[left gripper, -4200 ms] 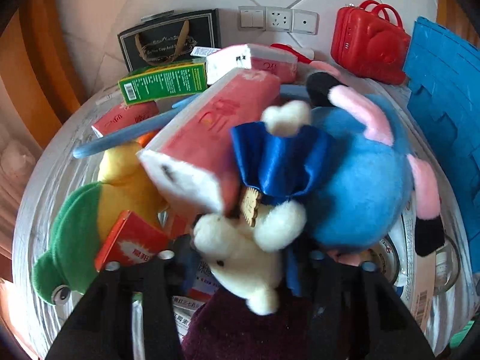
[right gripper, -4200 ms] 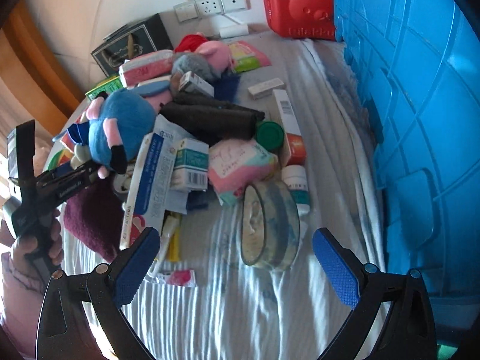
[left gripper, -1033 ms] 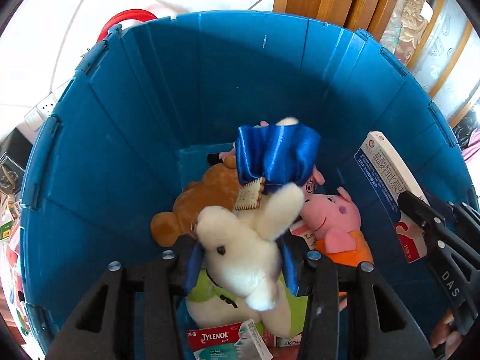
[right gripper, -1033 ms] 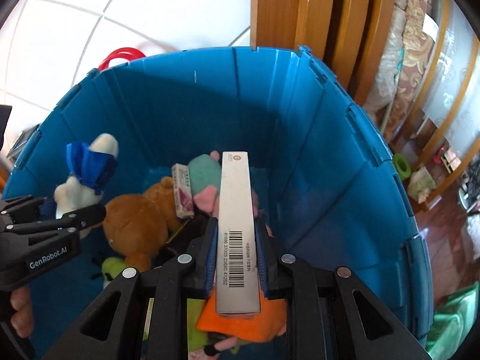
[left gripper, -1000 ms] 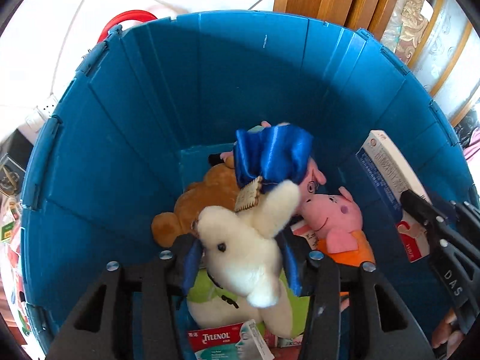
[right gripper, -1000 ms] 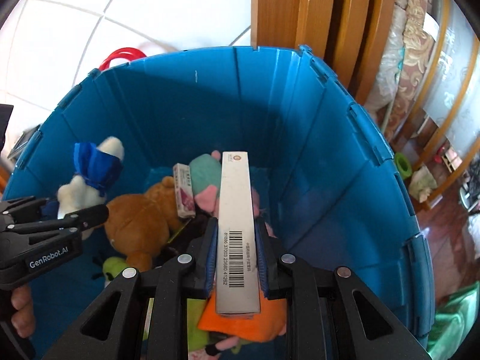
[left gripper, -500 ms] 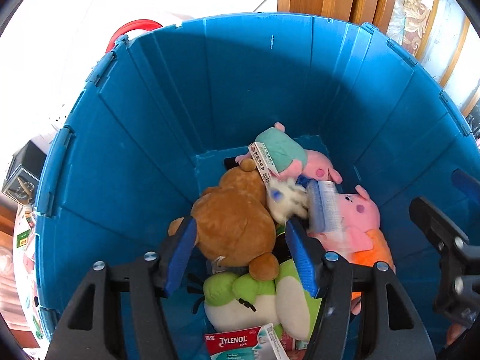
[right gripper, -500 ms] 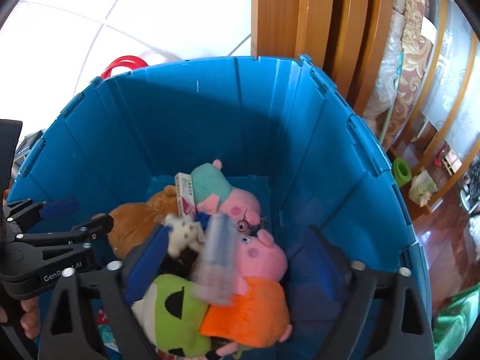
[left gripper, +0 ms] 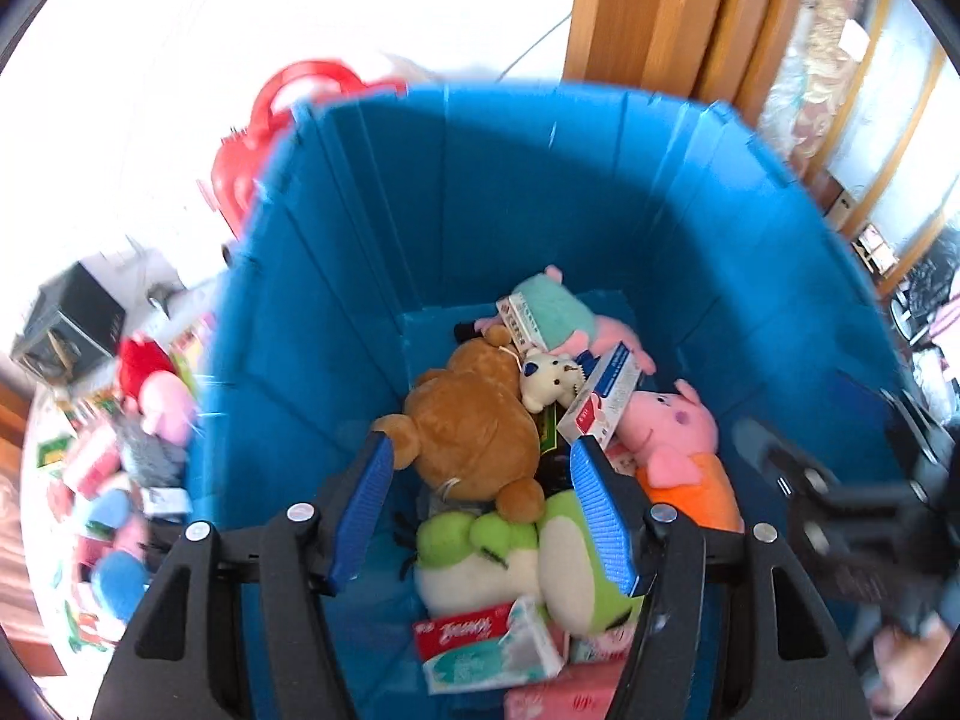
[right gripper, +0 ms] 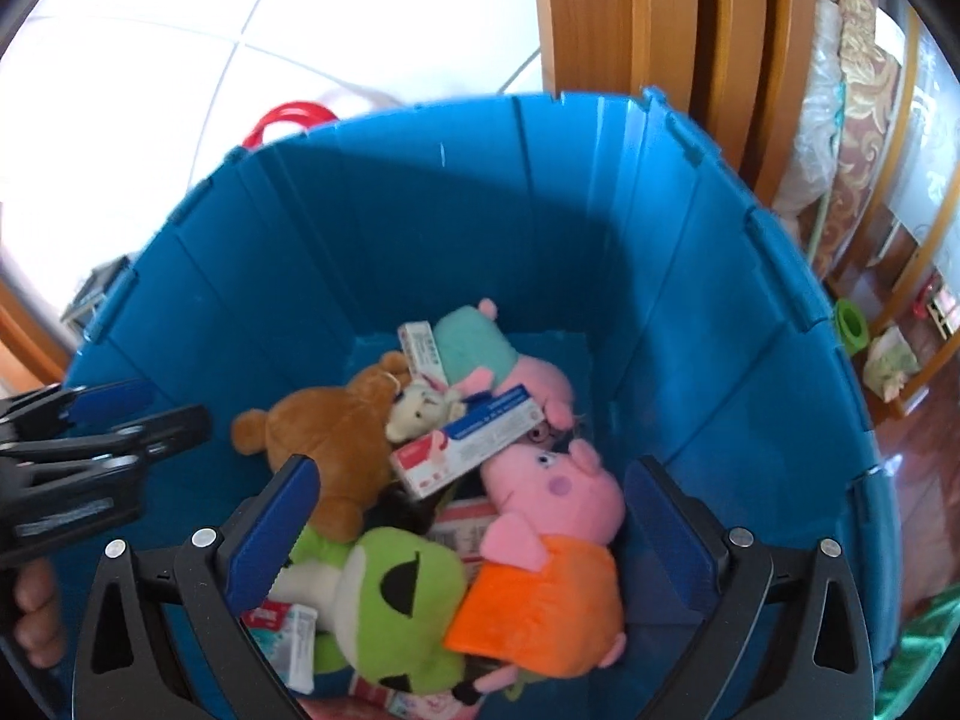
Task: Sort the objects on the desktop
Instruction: 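Withdraw both tools from the crate back to the pile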
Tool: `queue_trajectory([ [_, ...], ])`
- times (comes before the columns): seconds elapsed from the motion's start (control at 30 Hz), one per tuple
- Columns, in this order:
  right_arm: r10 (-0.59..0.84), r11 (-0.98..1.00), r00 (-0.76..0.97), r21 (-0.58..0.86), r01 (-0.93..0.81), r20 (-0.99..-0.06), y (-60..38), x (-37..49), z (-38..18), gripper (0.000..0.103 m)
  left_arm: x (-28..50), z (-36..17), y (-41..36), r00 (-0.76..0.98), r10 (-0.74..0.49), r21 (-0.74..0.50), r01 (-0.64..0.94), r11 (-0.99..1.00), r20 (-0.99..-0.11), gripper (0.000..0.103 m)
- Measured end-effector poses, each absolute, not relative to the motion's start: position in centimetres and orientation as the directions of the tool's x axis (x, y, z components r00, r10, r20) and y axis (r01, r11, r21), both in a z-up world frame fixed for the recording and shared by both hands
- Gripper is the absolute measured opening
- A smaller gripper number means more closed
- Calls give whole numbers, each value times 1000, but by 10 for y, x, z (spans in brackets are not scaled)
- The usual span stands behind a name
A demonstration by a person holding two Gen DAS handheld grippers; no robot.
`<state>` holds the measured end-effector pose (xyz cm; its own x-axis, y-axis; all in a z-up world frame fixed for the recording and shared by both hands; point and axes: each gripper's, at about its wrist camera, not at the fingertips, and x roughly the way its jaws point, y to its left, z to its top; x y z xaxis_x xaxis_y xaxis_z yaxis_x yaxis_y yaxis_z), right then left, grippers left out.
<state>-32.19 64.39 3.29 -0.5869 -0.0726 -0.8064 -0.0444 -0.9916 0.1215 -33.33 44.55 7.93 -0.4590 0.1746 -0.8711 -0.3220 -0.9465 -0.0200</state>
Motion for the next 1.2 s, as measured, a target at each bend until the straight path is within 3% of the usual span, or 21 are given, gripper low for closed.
queue_trajectory([
  [0.27,-66,-995,-659,101,-16,-749,622,-288,81,103,-255,166,352,-627,300,-83,-351,-933,-719,61],
  [0.47,-165,-983,-749,165,76,-641,570,-233,129,103,-206,168,255,-740,189,-20,-231,-973,-646,61],
  [0.57,-242,-967,-775,206,147,-584,534,-209,142,103,-187,151,205,-778,116,-1,-147,-989,-618,61],
  [0.77,-320,-945,-807,233,231,-497,449,-176,146,103,-158,94,103,-764,25,-63,20,-998,-645,61],
  [1.0,-360,-933,-811,174,315,-462,351,-158,130,103,-123,21,-6,-716,-149,-37,237,-971,-682,61],
  [1.2,-399,-915,-767,166,368,-503,286,-154,93,103,-100,-41,-50,-654,-192,-34,317,-948,-732,61],
])
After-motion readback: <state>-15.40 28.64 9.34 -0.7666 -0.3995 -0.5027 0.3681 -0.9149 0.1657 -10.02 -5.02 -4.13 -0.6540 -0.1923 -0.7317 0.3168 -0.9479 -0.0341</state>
